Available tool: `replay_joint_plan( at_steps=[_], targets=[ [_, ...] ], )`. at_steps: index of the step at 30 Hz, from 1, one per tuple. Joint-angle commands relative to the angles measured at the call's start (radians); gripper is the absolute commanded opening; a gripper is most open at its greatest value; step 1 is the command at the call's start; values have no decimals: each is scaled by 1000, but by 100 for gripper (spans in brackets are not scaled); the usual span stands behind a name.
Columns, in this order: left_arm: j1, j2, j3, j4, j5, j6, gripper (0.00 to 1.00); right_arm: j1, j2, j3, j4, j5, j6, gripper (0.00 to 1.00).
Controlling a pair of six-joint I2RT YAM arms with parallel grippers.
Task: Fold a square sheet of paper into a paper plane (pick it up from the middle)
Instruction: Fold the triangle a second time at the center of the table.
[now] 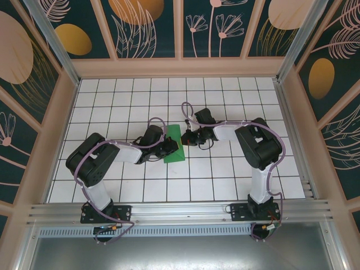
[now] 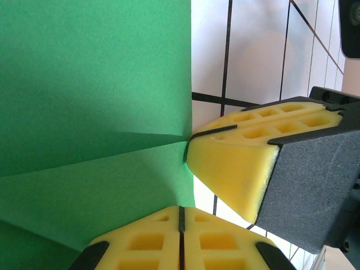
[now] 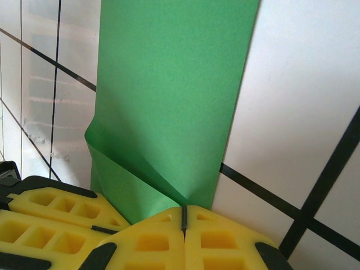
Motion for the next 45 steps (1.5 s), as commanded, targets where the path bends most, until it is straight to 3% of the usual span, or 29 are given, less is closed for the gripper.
replay_joint_plan(
  at_steps=[1,45],
  targets=[
    [-6,18,18,1,17,18,10,-4,17,21,7,11,-25,0],
    [-6,4,7,-9,-1,28,10,-4,0,-2,4,-15,-25,0]
  ],
)
